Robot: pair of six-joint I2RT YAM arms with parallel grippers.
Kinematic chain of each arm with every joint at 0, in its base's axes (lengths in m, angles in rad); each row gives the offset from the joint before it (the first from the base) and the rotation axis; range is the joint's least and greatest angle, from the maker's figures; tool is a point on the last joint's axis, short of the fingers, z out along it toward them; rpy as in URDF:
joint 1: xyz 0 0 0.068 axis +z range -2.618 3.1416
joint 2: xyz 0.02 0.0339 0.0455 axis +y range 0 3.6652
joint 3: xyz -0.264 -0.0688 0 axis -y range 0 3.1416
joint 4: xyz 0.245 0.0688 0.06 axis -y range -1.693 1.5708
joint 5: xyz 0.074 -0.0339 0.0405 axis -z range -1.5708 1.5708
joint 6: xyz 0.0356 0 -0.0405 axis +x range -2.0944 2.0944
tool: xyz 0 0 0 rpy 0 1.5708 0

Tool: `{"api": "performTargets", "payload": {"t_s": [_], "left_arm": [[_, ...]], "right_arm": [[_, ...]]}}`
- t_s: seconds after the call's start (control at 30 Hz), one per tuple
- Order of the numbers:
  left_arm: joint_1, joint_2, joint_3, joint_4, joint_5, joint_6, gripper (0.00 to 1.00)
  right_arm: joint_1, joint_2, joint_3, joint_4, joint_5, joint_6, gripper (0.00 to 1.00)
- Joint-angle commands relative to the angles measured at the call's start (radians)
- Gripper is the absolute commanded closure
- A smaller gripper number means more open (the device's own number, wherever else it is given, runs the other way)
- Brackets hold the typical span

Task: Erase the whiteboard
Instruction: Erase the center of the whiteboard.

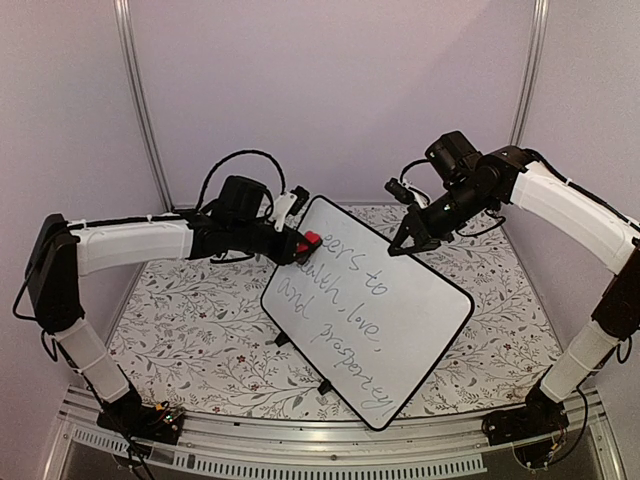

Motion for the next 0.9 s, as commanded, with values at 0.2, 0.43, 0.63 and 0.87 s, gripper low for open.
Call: {"api": "performTargets", "payload": {"t_s": [0.2, 0.43, 0.63, 0.87], "left_arm": [[-0.022, -0.011, -0.088, -0.034, -0.019, -0.022, 1.0], [-0.029, 0.004, -0.049, -0.028, -0.015, -0.022, 1.0], [-0.042, 0.043, 0.034, -0.031, -0.002, -0.008, 1.0], [-0.051, 0.082, 0.104, -0.047, 0.004, 0.005, 1.0]], "right_arm": [[0.027, -0.007, 0.011, 0.057, -0.066, -0.085, 1.0], [0.027, -0.005, 0.01, 0.059, -0.068, -0.086, 1.0], [0.027, -0.007, 0.008, 0.06, -0.068, -0.087, 1.0], [0.027, -0.01, 0.007, 0.058, -0.068, -0.085, 1.0]]}}
